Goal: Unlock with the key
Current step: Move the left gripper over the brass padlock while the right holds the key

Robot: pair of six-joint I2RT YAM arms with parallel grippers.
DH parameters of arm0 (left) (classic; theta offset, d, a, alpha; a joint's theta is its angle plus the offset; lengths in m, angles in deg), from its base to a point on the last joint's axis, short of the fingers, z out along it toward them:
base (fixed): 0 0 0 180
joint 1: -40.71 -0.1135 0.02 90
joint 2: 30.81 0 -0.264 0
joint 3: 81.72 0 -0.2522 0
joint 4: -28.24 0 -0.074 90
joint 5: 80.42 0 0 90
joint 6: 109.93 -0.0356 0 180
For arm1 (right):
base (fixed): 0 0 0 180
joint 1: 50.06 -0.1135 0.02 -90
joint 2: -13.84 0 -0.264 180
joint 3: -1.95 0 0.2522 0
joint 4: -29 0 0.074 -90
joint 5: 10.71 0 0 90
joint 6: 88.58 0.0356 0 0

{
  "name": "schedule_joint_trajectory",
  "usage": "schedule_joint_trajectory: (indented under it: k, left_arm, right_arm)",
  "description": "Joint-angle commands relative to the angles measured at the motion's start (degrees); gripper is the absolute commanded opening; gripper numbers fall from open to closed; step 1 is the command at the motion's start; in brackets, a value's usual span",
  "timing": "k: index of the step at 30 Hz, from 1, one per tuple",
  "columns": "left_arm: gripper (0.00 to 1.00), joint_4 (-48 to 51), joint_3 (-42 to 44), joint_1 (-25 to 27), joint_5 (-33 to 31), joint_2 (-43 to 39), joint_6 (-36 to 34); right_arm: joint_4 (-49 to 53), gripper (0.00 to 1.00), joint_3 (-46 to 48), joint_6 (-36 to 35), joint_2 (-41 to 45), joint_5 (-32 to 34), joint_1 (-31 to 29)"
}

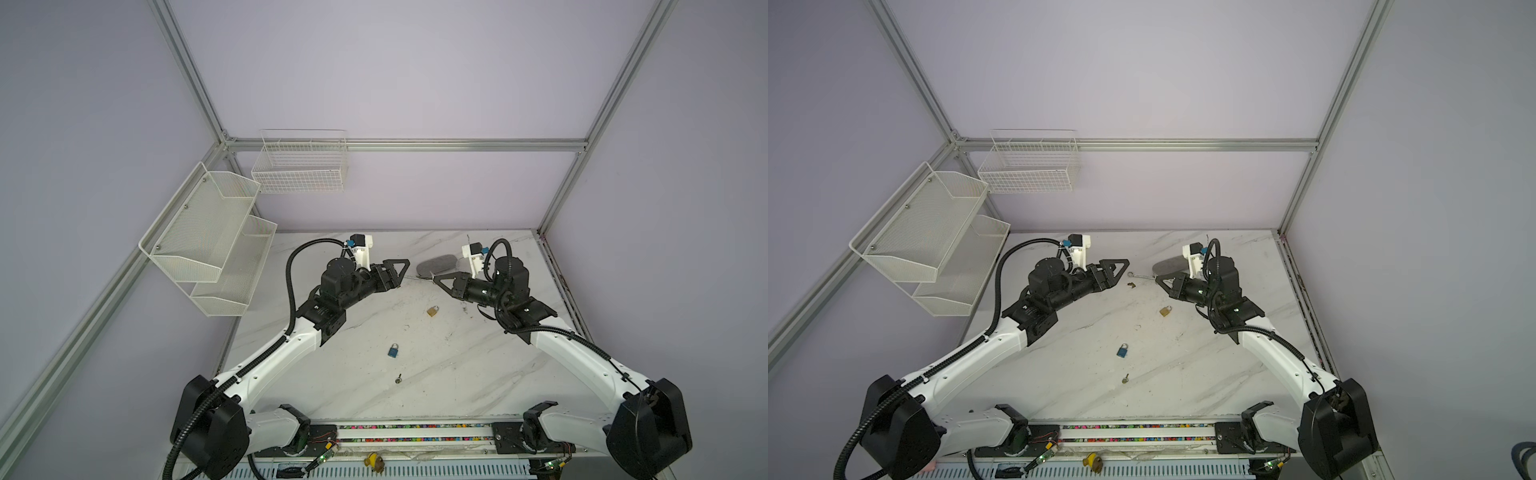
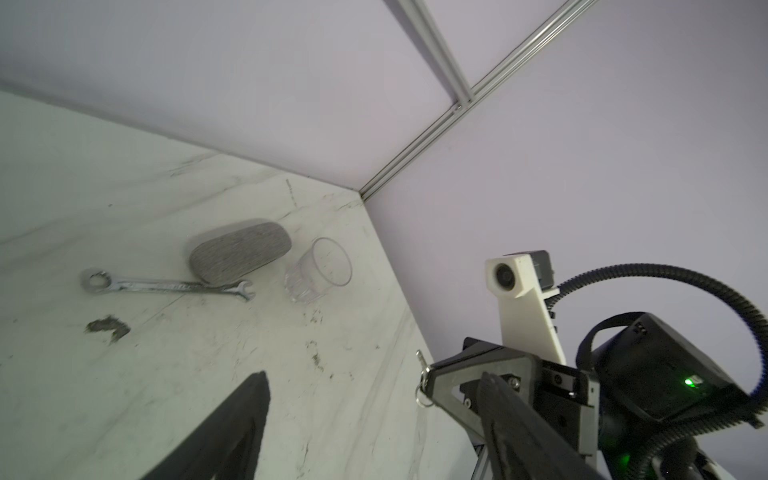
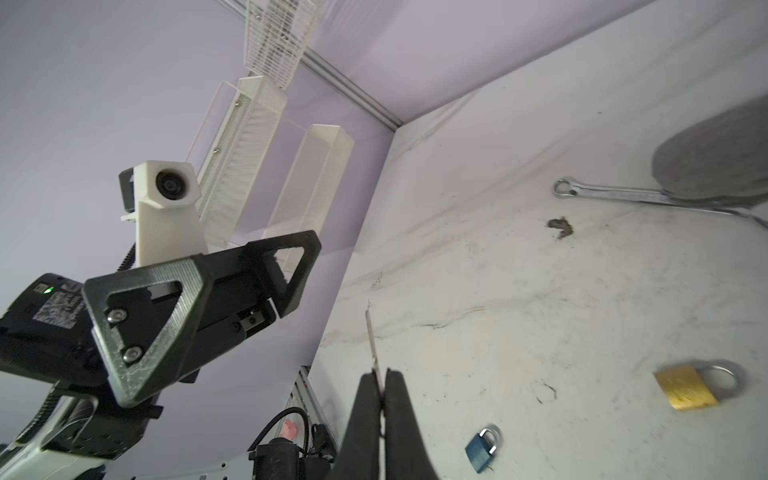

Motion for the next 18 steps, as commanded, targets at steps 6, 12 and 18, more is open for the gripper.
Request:
schedule_joint_trajectory:
  k: [6, 12, 18]
  left_arm:
    - [0.8, 20.1, -14.7, 4.7, -6.4, 10.3, -11.7]
    - [0.78, 25.4, -23.1, 8.6, -8.0, 20.6, -19.7]
    - [0.77, 27.3, -29.8, 11.0, -9.9, 31.1, -23.8]
  right_arm:
    - [11.3, 0.0, 6.3, -4.1, 3.5, 4.9, 7.4]
    - [11.8, 0.0, 9.2, -4.4, 3.7, 6.5, 10.5]
    - [11.8, 0.0, 9.9, -5.4, 2.8, 8.5, 11.8]
